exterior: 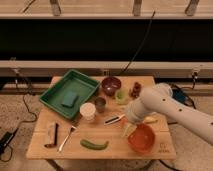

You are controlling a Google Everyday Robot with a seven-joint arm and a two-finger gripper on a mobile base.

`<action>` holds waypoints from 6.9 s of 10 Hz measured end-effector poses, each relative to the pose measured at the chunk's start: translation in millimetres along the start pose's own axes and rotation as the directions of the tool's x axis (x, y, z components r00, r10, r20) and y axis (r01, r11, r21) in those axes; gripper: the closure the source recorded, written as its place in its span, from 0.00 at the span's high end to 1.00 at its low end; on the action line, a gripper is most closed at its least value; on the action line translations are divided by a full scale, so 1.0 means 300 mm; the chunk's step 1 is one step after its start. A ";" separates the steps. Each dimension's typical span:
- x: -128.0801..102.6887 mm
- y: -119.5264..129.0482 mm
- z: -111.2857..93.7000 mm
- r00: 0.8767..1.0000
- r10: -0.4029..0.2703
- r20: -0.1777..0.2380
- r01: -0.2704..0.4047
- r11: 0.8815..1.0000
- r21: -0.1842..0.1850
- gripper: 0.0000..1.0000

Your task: Place pepper in paper cup

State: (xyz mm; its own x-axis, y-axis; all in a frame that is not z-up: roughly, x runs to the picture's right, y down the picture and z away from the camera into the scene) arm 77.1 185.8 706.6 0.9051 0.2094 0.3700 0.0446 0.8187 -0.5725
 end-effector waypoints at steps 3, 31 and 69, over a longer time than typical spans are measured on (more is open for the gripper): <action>-0.052 0.055 0.094 1.000 -0.008 0.006 0.008 1.000 -0.011 0.78; -0.164 0.194 0.532 0.997 -0.006 0.074 0.018 0.987 -0.158 0.01; -0.205 0.038 0.278 0.997 0.012 0.081 -0.005 0.996 -0.084 0.00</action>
State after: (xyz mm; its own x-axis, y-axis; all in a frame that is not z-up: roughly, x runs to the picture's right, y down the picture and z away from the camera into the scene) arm -13.5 227.0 738.4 0.8683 0.2622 0.4211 0.0748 0.7700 -0.6337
